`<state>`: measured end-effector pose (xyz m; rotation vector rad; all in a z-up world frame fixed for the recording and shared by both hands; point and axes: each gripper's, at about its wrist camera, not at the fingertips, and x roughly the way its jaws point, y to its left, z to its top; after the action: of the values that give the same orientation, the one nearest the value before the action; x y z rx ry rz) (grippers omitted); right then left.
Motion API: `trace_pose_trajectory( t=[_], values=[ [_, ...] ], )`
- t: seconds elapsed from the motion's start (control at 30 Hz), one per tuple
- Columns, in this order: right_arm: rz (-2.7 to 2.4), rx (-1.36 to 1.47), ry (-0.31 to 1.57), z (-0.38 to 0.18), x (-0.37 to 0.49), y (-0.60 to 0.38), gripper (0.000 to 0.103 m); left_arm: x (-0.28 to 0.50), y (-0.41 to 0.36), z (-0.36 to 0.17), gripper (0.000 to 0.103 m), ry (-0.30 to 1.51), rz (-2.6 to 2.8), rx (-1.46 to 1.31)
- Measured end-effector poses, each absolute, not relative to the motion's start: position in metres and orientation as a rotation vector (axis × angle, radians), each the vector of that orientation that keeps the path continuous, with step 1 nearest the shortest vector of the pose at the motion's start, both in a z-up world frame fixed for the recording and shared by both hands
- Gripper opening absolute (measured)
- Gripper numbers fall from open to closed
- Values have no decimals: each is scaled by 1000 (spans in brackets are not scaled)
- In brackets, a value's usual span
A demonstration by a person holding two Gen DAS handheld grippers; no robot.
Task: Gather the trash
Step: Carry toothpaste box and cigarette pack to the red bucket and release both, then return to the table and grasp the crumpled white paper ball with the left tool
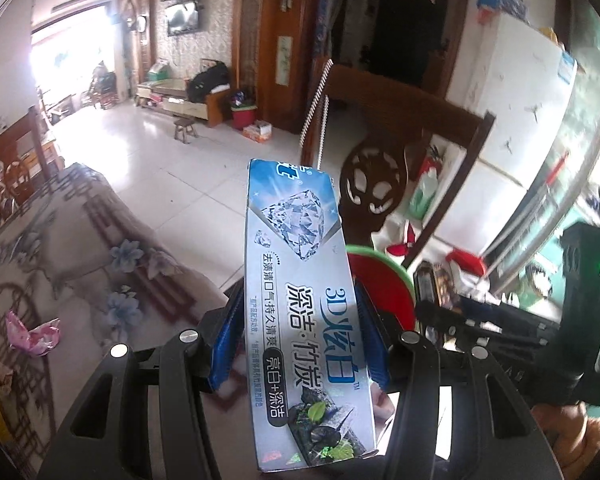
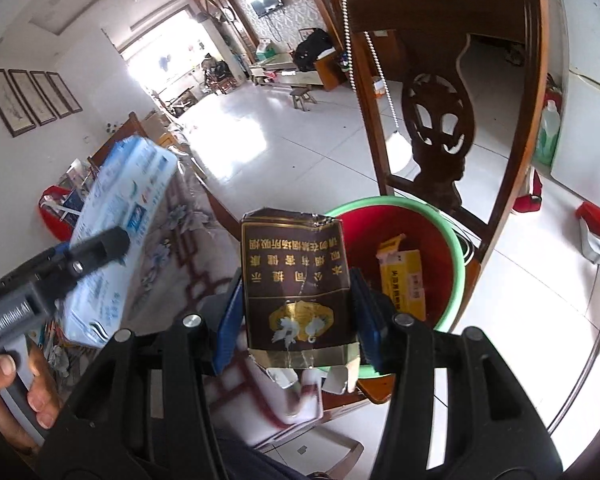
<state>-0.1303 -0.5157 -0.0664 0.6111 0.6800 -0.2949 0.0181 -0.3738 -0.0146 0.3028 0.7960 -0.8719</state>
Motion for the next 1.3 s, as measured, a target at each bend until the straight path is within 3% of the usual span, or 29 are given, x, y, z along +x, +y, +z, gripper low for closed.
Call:
trace_pose_trajectory(
  t=[0.4,0.47,0.53,0.57,0.6,0.8,1.13,1.3],
  values=[
    [-304,645,723,-87,-123,-525,49,29,-384,-64,50,932,-911,340],
    [-302,654,727,-89,-123,-524,49,32,-386,-65,55,950,-926,316],
    [-298,671,727,-90,-122,-525,55,33,-389,-66,70,948,-929,310],
    [-303,676,725,-91,-121,-526,67,32,-389,-64,71,934,-926,310],
    [-313,676,715,-90,-122,-527,71,31,-388,-63,71,923,-926,307],
    [-310,668,719,-85,-120,-524,72,27,-372,-61,71,900,-895,286],
    [-157,622,668,-38,-104,-478,76,36,-261,-58,71,889,-700,150],
    [43,546,633,-4,-79,-412,85,59,-166,-53,71,866,-501,91]
  ],
)
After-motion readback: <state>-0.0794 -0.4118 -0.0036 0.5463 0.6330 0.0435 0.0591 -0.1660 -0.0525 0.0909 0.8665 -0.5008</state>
